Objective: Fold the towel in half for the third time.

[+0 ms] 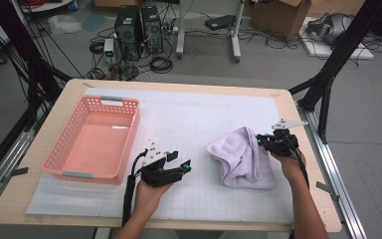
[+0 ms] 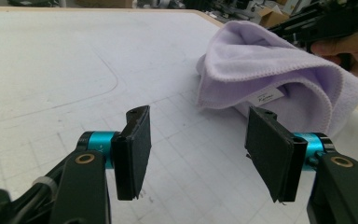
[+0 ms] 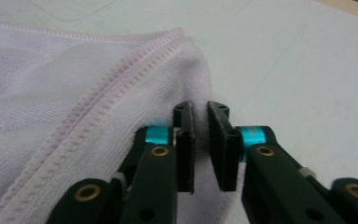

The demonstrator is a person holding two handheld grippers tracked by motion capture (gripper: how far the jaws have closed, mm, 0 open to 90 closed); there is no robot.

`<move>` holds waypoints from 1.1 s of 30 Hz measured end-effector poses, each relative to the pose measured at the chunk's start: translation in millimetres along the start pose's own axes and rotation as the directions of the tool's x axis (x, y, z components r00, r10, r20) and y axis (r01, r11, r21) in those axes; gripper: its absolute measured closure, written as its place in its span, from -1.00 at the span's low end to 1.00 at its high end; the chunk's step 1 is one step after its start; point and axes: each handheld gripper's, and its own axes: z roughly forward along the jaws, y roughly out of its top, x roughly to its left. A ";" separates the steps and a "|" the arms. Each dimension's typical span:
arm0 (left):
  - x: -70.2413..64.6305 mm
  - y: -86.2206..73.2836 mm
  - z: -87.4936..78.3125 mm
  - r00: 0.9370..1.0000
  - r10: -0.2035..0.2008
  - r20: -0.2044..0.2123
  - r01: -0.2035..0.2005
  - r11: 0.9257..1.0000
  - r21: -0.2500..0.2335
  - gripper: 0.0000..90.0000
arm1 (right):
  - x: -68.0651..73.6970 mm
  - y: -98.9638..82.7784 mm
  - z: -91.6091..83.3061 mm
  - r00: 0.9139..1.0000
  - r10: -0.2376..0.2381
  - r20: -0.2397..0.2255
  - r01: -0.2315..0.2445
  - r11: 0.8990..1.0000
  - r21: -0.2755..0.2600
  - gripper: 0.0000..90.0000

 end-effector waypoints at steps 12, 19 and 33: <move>14.8 -9.4 -13.3 1.000 -0.002 -0.009 0.002 1.000 -0.007 -0.10 | 8.1 -30.0 -56.8 0.982 0.153 0.106 -0.142 0.984 -0.109 0.27; 19.1 -10.1 -15.5 1.000 0.003 -0.008 -0.003 1.000 -0.016 -0.11 | 40.8 -49.0 -75.0 0.983 0.185 0.009 -0.182 0.973 -0.140 0.03; 21.1 -12.4 -20.2 1.000 0.009 -0.017 -0.010 0.999 -0.031 -0.13 | 75.6 -48.5 -43.9 0.987 0.147 -0.069 -0.148 0.989 -0.012 0.65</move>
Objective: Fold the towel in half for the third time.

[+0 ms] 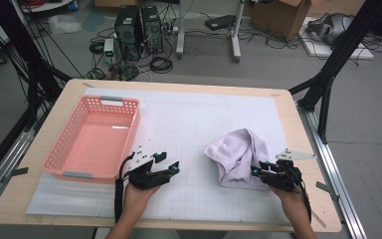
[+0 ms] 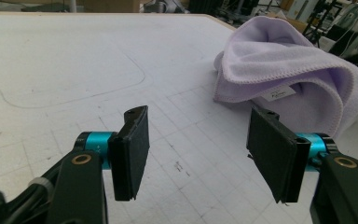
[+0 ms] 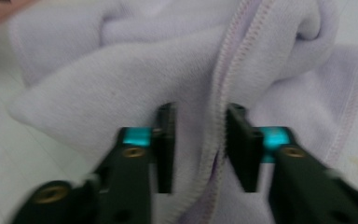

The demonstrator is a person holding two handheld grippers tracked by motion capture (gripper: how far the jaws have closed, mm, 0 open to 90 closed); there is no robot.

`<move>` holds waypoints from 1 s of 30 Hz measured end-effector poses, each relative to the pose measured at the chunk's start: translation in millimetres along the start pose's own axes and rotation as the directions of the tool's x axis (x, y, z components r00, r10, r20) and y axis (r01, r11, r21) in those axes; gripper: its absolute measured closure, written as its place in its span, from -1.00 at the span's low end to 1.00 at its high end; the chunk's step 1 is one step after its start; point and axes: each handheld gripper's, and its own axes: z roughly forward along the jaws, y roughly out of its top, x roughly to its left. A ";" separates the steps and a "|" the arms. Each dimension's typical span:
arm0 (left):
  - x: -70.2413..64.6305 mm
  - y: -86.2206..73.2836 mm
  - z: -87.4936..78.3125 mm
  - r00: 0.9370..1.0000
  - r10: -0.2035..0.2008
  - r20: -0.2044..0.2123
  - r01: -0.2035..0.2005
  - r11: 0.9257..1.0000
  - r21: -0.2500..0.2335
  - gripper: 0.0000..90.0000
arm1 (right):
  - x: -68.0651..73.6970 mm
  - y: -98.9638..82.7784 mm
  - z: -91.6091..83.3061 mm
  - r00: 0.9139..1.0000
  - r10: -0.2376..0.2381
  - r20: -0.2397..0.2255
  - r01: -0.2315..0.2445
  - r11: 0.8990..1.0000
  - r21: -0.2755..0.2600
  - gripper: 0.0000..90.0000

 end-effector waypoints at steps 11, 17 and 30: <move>-0.2 -1.1 -3.4 1.000 -0.005 -0.006 0.005 1.000 -0.004 -0.13 | -14.1 -8.2 -28.1 0.989 0.010 0.150 -0.014 1.000 0.025 0.85; 0.6 -1.3 -3.7 1.000 -0.007 -0.012 0.007 1.000 -0.005 -0.13 | -14.4 -3.2 -43.2 0.981 0.060 0.186 -0.051 0.997 -0.052 0.35; 3.0 -1.9 -3.8 1.000 -0.016 -0.012 0.016 1.000 -0.002 -0.13 | 35.0 42.1 3.7 0.990 -0.124 0.067 0.124 0.992 -0.006 0.12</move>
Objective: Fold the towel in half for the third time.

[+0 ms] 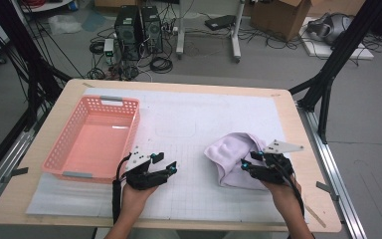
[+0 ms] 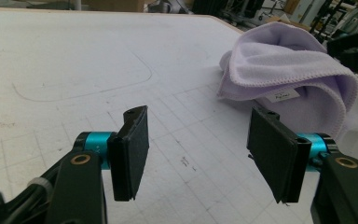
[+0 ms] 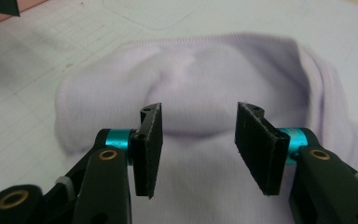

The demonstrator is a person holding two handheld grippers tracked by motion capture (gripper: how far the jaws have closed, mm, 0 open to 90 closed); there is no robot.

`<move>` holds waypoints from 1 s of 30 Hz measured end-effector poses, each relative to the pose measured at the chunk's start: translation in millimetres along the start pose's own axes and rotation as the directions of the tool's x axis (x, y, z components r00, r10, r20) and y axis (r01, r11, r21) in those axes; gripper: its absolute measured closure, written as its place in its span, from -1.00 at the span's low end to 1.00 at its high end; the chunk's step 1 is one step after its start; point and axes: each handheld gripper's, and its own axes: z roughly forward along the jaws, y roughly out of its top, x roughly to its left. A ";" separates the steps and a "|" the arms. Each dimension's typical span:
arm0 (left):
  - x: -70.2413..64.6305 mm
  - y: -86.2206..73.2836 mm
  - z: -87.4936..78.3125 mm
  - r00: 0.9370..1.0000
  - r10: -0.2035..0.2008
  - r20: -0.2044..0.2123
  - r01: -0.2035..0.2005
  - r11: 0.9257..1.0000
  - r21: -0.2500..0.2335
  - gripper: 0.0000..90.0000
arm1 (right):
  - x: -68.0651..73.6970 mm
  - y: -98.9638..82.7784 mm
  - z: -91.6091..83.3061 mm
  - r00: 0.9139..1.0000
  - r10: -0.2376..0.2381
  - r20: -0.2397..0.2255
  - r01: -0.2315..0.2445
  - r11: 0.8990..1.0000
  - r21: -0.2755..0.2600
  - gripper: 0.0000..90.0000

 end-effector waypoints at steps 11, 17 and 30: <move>-1.0 -3.4 3.0 1.000 -0.004 0.003 0.004 1.000 0.016 -0.13 | -10.7 15.6 50.9 0.999 -0.030 -0.020 0.033 0.984 0.177 0.69; -3.2 -4.1 4.5 1.000 0.002 0.005 -0.002 1.000 0.021 -0.13 | -19.0 0.5 28.4 0.999 -0.049 -0.024 0.051 0.993 0.109 0.95; -3.5 -5.4 5.0 1.000 0.003 0.000 -0.003 1.000 0.020 -0.13 | -33.7 -35.3 -13.9 0.999 0.043 0.017 -0.043 0.999 0.009 0.50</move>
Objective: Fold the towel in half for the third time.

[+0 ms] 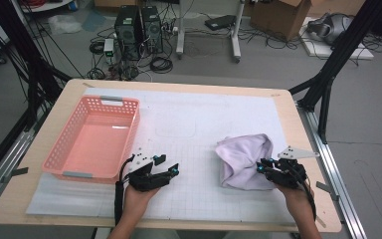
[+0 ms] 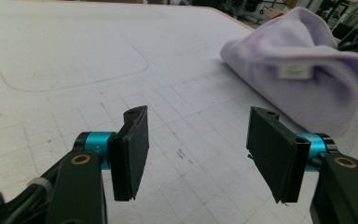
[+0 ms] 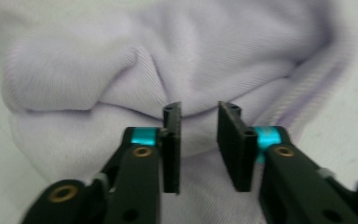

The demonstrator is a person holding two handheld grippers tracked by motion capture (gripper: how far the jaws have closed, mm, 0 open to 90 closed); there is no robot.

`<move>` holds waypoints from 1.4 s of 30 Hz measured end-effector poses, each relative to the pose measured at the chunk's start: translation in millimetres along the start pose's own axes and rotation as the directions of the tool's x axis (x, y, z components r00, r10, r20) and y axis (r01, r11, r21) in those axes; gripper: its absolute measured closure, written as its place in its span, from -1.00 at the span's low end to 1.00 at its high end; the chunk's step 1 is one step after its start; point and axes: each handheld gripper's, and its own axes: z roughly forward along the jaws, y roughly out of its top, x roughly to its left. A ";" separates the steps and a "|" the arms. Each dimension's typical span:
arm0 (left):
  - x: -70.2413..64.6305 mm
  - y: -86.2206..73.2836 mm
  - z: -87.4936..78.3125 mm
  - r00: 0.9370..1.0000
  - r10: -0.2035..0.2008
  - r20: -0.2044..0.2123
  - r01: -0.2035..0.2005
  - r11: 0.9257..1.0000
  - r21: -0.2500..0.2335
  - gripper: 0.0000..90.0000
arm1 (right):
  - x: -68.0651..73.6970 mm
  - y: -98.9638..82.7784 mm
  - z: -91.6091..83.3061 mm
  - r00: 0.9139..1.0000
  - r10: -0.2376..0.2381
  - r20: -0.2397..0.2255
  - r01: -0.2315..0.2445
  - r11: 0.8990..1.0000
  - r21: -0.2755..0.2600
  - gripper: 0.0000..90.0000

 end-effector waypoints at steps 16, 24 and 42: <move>-0.7 -0.8 1.0 1.000 0.003 0.004 -0.003 1.000 0.007 -0.13 | 15.9 86.8 66.5 0.998 -0.070 -0.003 0.070 0.994 0.086 -0.01; -0.1 -2.2 0.6 1.000 0.001 -0.002 -0.001 1.000 0.007 -0.13 | 16.7 80.0 102.4 0.994 -0.110 -0.001 0.107 0.965 0.240 0.52; -0.4 -2.4 0.8 1.000 0.001 -0.008 0.000 1.000 0.005 -0.13 | 0.7 54.9 37.0 0.994 -0.096 -0.044 0.095 0.995 -0.022 0.67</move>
